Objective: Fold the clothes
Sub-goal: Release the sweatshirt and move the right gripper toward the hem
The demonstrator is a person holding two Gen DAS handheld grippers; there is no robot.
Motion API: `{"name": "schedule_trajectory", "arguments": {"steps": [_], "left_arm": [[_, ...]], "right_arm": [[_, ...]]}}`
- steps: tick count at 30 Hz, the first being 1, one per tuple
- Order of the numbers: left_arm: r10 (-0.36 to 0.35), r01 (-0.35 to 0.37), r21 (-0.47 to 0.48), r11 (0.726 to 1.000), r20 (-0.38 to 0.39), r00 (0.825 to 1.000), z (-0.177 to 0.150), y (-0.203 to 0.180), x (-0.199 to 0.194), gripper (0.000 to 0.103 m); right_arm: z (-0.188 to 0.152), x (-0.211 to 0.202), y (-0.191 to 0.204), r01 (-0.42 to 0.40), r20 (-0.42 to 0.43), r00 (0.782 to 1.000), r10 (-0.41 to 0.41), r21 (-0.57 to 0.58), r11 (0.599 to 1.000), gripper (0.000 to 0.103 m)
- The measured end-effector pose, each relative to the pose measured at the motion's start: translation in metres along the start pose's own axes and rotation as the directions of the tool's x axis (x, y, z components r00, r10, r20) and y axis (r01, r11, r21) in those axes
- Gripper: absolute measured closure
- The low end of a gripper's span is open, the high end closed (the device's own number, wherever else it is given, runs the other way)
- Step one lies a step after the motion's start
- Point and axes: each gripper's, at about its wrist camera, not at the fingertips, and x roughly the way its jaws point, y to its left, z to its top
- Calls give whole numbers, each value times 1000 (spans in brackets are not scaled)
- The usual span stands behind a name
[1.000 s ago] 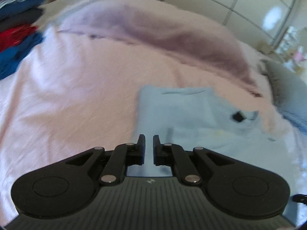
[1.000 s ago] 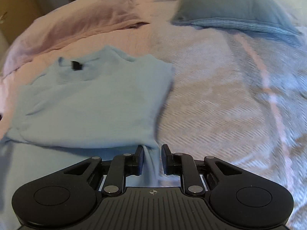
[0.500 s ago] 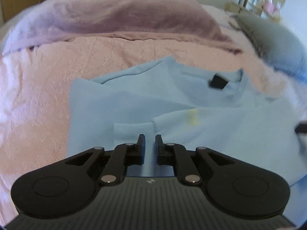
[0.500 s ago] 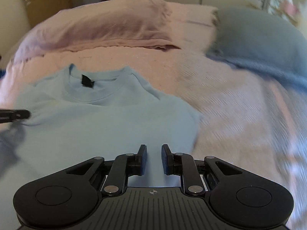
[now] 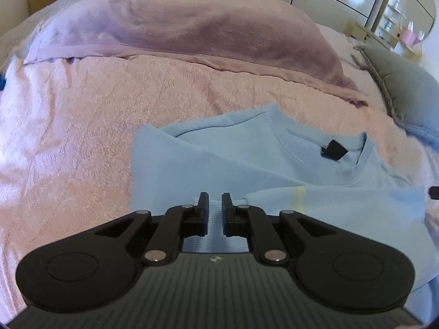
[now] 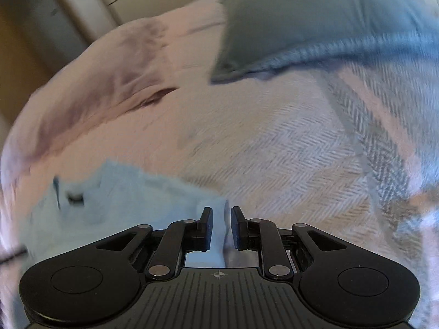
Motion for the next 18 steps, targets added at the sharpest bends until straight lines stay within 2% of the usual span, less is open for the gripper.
{"name": "schedule_trajectory", "arguments": {"steps": [3,6,11,15,18], "left_arm": [[-3,3,6,1000,4,1000,3,0,0,96],[-6,6,-13,1000,7,1000,7,3,0,96],[-6,6,-17,1000,19,1000,13,6,-2,96],[-5,5,-12,1000,15,1000,13,7,-1,96],[-4,5,-16,1000,7,1000,11,7,1,96]], "right_arm": [[25,19,-8,-52,-95,993,67,149,988,85],[41,38,-11,-45,-186,978,92,240,970,85],[57,60,-8,59,-291,957,16,249,967,85],[62,54,0,123,-301,952,-57,203,971,84],[65,55,10,154,-316,944,-99,153,976,70]]}}
